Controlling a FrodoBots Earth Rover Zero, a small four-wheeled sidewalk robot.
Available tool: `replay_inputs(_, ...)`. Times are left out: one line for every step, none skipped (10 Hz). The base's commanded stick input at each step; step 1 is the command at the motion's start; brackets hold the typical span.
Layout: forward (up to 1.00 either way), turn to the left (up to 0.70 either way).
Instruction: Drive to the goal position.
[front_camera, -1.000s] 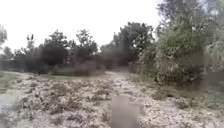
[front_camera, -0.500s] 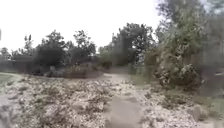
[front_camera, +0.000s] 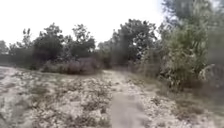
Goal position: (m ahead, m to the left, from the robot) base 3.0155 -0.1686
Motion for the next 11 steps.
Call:
replay_inputs(0.7, -0.31)
replay_inputs(0.7, -0.34)
replay_inputs(0.7, -0.35)
replay_inputs(0.7, -0.33)
replay_inputs(0.7, -0.01)
replay_inputs(0.7, 0.0)
replay_inputs(0.7, 0.0)
replay_inputs(0.7, 0.0)
replay_inputs(0.7, 0.0)
replay_inputs(0.7, 0.0)
replay_inputs(0.7, 0.0)
